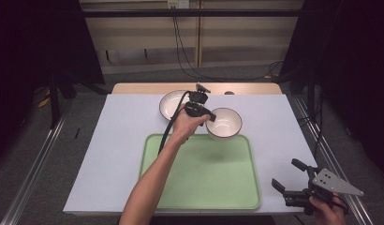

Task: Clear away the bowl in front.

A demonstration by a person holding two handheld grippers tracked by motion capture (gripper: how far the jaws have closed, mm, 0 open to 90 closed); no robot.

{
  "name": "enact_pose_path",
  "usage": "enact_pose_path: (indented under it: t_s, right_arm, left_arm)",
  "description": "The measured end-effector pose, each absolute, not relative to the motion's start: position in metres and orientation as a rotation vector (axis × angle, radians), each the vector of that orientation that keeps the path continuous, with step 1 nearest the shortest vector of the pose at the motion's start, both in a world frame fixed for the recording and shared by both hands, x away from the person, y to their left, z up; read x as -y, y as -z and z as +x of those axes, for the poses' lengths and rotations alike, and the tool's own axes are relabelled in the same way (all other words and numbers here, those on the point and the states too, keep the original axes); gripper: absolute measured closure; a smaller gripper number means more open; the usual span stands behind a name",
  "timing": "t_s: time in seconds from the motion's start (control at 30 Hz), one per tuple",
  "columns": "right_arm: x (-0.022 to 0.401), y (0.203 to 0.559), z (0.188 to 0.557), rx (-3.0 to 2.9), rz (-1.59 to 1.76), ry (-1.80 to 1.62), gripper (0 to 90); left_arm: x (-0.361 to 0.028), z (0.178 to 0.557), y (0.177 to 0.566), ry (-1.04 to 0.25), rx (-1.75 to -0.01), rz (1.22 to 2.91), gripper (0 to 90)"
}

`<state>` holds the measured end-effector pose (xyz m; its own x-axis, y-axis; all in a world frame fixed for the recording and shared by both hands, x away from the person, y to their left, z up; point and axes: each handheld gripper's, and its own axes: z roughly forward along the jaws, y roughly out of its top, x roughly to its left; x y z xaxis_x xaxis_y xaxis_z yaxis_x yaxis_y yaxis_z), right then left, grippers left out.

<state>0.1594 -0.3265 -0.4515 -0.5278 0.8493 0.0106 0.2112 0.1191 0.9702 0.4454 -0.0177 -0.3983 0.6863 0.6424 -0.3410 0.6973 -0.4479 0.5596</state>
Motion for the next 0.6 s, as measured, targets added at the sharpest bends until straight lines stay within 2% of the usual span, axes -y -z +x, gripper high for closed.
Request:
enact_pose_path:
  t_s: [0.27,0.6]
  right_arm:
    - [0.328,0.452,0.159,-1.818,1.033,-1.438,0.4]
    - [0.327,0.452,0.159,-1.816,1.034,-1.437,0.4]
  left_arm:
    - [0.045,0.437,0.405,0.127,-0.979,2.232,82.0]
    - [0.06,0.435,0.414,0.157,-0.952,2.264,82.1]
